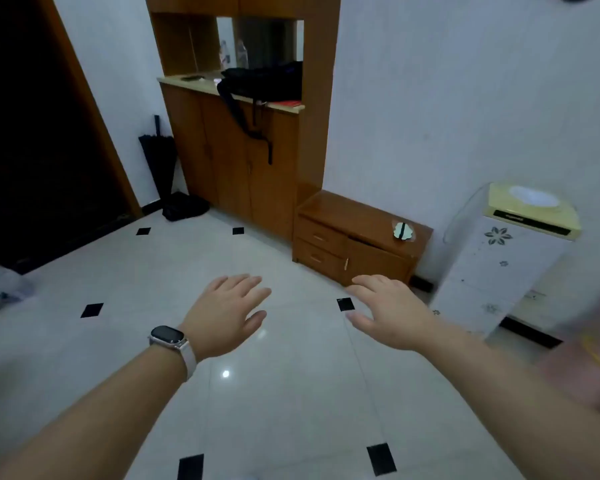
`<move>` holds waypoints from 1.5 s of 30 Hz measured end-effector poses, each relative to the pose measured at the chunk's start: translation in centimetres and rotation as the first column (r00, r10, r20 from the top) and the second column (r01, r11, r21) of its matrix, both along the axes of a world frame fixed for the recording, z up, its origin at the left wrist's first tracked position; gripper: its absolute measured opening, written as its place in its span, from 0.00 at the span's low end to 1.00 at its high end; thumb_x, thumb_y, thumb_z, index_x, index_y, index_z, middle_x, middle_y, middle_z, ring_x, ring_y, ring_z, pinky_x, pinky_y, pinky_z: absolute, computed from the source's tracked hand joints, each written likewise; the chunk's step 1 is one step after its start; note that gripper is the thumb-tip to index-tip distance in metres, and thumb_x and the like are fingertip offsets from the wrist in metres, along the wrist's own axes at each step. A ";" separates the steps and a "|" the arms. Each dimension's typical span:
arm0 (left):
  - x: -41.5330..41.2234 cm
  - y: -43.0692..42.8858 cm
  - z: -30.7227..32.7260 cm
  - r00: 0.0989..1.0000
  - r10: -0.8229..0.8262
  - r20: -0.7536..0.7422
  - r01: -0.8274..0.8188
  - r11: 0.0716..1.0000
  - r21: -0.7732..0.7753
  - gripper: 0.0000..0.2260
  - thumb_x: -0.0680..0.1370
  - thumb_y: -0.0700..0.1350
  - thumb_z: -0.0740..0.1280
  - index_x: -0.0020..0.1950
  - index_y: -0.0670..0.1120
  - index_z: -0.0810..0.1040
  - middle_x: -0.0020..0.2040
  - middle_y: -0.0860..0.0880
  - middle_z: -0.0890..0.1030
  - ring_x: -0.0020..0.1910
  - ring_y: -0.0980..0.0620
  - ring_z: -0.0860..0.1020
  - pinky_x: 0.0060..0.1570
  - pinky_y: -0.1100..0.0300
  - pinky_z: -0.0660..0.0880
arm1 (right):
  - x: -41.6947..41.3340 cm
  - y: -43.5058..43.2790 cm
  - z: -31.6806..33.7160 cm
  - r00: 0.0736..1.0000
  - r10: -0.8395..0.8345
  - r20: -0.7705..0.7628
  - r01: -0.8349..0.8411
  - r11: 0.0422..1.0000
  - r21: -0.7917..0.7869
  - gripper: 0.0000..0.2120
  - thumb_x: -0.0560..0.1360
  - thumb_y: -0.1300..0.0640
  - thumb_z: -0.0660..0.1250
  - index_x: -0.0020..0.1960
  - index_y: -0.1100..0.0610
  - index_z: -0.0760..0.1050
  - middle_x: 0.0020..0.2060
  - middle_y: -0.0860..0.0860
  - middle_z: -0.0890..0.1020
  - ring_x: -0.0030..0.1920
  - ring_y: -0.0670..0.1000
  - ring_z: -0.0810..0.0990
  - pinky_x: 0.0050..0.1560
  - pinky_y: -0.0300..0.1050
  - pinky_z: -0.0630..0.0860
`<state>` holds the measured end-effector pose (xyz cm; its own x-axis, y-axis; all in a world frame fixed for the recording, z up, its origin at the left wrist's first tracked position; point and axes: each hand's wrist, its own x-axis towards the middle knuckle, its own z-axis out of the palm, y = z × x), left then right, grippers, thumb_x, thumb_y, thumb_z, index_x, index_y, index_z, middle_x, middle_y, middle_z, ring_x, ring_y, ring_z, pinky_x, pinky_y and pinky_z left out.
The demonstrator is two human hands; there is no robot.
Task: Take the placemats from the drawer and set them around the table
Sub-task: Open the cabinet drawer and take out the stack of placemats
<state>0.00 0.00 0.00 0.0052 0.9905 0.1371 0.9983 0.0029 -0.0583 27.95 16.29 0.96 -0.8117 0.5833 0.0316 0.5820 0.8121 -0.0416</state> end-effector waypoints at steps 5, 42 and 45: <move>-7.4 2.6 -1.9 0.999 0.032 0.030 -0.031 0.999 -0.028 0.21 0.82 0.58 0.55 0.74 0.55 0.67 0.76 0.51 0.67 0.75 0.49 0.64 0.73 0.50 0.57 | -7.8 2.9 -1.7 1.000 0.011 0.021 -0.011 0.999 -0.034 0.28 0.77 0.34 0.49 0.72 0.46 0.66 0.69 0.44 0.70 0.69 0.47 0.65 0.66 0.47 0.65; -28.2 49.6 -6.8 0.995 0.046 0.083 -0.026 0.972 -0.233 0.23 0.81 0.59 0.58 0.73 0.53 0.69 0.73 0.50 0.70 0.71 0.49 0.68 0.70 0.52 0.60 | -30.2 47.0 -10.3 0.999 -0.035 -0.023 0.028 0.968 -0.248 0.28 0.79 0.37 0.52 0.74 0.49 0.64 0.74 0.50 0.65 0.73 0.52 0.61 0.67 0.53 0.62; -28.6 53.2 -7.2 0.996 0.012 0.085 0.009 0.970 -0.242 0.23 0.81 0.60 0.56 0.75 0.53 0.67 0.75 0.51 0.68 0.73 0.50 0.66 0.71 0.53 0.59 | -30.2 49.5 -10.4 0.998 -0.062 -0.030 0.053 0.967 -0.248 0.28 0.78 0.37 0.52 0.74 0.49 0.65 0.73 0.50 0.66 0.72 0.52 0.61 0.67 0.53 0.63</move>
